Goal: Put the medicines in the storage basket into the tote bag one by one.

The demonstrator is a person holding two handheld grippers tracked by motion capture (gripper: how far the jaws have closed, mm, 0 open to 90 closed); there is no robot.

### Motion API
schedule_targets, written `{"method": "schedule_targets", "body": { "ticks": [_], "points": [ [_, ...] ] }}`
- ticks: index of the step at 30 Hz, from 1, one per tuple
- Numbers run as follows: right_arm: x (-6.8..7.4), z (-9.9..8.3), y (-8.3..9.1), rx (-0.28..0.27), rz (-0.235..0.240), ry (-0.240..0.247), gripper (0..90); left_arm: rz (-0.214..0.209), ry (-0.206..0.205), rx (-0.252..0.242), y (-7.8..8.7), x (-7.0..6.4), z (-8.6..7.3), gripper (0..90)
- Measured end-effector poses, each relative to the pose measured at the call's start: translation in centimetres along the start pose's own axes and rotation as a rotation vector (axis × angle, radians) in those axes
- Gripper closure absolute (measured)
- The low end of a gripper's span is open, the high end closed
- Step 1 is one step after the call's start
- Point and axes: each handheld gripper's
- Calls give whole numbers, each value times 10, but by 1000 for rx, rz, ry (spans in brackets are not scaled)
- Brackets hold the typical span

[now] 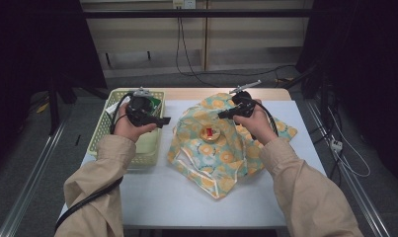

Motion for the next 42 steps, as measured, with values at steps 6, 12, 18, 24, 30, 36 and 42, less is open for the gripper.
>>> {"method": "schedule_targets", "body": {
  "ticks": [6,12,18,24,30,36,42],
  "points": [
    [-1,-1,2,-3,11,-5,900,64,28,29,-5,24,-11,115],
    [-1,0,4,-5,16,-2,900,120,34,39,-14,40,-19,104],
    [0,0,5,-2,14,-1,900,167,43,64,-29,51,-24,94],
    [0,0,5,1,20,3,900,187,44,72,-43,55,-27,78],
    [-1,0,6,4,18,2,900,190,68,85,-58,55,-30,69],
    [-1,0,5,4,19,1,900,222,77,111,-68,55,-31,100],
    [-4,-2,5,5,17,-7,900,210,125,131,-60,55,-30,153]
  ]
}}
Point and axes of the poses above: each handheld gripper's, and its own axes: y roughly backward along the jaws, z roughly out of its top, x roughly to its left, and after that the axes turned 5 degrees about z, right-handed
